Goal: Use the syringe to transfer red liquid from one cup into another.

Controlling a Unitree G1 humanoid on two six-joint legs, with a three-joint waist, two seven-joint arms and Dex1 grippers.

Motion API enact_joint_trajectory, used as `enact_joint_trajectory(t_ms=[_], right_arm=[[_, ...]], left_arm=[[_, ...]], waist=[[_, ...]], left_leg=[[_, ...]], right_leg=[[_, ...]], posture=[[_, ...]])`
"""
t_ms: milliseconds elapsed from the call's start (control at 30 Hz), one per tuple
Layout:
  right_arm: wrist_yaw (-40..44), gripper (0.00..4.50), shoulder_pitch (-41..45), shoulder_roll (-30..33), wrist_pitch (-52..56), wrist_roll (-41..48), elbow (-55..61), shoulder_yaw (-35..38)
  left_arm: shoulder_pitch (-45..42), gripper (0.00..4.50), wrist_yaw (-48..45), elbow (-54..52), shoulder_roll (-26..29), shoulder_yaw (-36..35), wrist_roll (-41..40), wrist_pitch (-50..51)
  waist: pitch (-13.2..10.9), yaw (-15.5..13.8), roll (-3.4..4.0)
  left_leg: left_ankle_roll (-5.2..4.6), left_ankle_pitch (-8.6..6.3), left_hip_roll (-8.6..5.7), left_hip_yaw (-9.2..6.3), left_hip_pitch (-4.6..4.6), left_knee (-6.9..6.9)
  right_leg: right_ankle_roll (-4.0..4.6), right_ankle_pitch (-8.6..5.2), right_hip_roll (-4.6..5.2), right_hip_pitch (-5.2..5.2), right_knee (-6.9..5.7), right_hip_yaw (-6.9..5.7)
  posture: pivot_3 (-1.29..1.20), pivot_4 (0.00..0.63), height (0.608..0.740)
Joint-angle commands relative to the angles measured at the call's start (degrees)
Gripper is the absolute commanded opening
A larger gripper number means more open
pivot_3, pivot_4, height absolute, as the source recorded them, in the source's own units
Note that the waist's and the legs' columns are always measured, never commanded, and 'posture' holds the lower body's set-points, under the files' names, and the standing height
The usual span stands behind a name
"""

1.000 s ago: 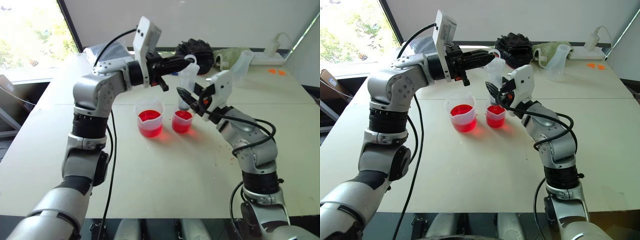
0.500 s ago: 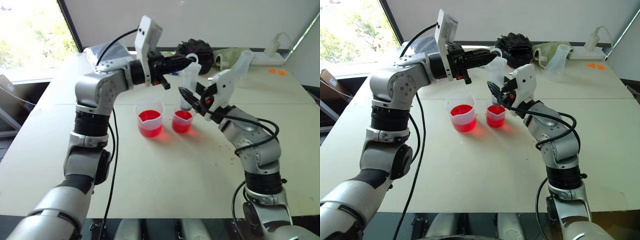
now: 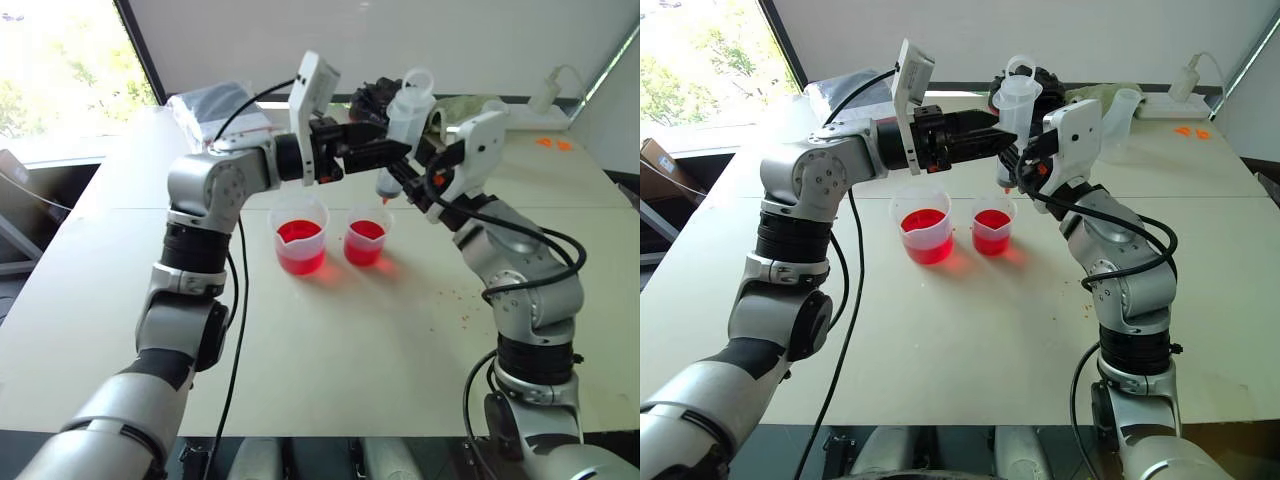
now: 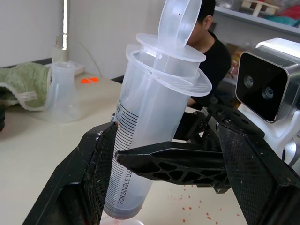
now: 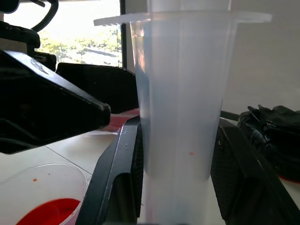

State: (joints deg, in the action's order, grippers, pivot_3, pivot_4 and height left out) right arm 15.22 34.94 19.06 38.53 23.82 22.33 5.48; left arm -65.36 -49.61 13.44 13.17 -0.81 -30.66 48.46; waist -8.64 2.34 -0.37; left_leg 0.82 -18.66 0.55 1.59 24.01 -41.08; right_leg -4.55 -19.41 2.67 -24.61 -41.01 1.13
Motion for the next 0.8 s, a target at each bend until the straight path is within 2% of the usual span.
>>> enact_joint_trajectory(t_ms=[33, 400, 600, 800], right_arm=[[-0.53, 1.38, 1.59, -0.74, 0.69, 1.80, 3.53, 0.78], [-0.92, 1.38, 3.54, 0.97, 4.04, 3.07, 3.03, 1.77], [1.73, 1.38, 7.34, 6.29, 8.62, 5.08, 1.97, 3.46], [8.00, 1.38, 14.33, 16.73, 20.40, 10.36, -5.98, 7.27]], left_arm=[[-1.85, 3.50, 0.31, -0.20, 0.58, -1.30, -0.82, -1.05], [-0.04, 3.50, -0.33, -1.23, 3.76, -3.29, -2.42, -0.68], [6.26, 3.50, -2.46, -7.09, 6.88, -5.41, -6.75, 0.29], [13.33, 3.50, -4.59, -13.22, 11.92, -6.84, -10.32, 1.85]], waist=[[0.00, 0.02, 0.00], [0.00, 0.09, 0.00], [0.00, 0.16, 0.00], [0.00, -0.06, 0.00]], left_leg=[[0.00, 0.00, 0.00, 0.00, 0.00, 0.00], [0.00, 0.00, 0.01, 0.00, 0.00, 0.00], [0.00, 0.00, 0.03, 0.00, -0.02, 0.02], [0.00, 0.00, 0.01, 0.00, -0.01, -0.01]], right_leg=[[0.00, 0.00, 0.00, 0.00, 0.00, 0.00], [0.00, 0.00, 0.00, 0.00, 0.00, 0.00], [0.00, 0.00, -0.01, 0.00, 0.00, -0.01], [0.00, 0.00, 0.02, 0.01, 0.00, -0.01]], posture=[[0.00, 0.150, 0.711], [0.00, 0.150, 0.711], [0.00, 0.150, 0.711], [0.00, 0.150, 0.711]])
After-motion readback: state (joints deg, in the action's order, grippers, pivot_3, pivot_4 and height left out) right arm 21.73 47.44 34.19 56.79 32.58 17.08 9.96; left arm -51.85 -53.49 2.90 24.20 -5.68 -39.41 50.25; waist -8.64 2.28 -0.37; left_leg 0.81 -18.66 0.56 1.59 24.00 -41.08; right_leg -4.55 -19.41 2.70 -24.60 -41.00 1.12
